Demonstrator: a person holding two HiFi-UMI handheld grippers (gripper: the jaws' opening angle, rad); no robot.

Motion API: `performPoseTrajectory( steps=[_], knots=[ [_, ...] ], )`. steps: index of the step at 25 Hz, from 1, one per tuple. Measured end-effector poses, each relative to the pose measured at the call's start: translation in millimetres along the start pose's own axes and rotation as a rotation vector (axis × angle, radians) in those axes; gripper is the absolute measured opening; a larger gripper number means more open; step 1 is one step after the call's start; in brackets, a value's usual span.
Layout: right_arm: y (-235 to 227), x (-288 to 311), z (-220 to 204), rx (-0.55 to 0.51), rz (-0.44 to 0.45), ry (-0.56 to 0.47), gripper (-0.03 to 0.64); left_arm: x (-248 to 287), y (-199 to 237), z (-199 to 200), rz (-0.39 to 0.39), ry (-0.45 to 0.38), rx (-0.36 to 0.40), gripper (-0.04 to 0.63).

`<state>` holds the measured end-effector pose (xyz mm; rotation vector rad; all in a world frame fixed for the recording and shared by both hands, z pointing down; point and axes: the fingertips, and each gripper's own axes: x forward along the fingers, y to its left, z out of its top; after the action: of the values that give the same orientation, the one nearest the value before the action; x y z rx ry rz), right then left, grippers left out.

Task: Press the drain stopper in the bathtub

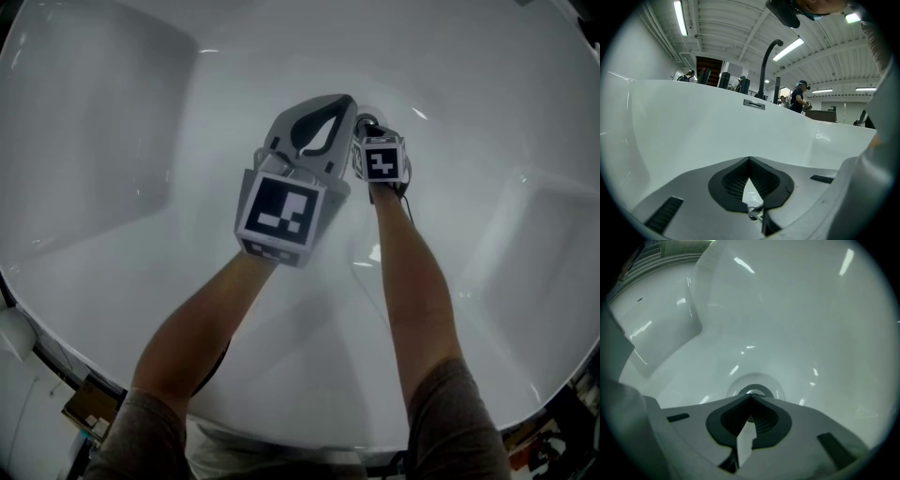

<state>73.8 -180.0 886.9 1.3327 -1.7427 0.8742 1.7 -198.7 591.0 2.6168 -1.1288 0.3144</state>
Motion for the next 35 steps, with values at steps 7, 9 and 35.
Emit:
performPoseTrajectory(
  steps=[7,9,35],
  knots=[
    [7.2,-29.0,5.7,0.049,0.028,0.047,-0.002,-14.2,-5.0,20.7,0.015,0.003,-0.021,0.002],
    [8.2,-46.8,12.3,0.071,0.032,0.048,-0.002,-20.7,-8.6,31.6,0.018,0.009,-0.024,0.002],
    [51.1,-417.3,179.1,0.09,0.114,-0.147,-0.002,-161.2,-95.4,299.1,0.128,-0.02,-0.066,0.0]
  ],
)
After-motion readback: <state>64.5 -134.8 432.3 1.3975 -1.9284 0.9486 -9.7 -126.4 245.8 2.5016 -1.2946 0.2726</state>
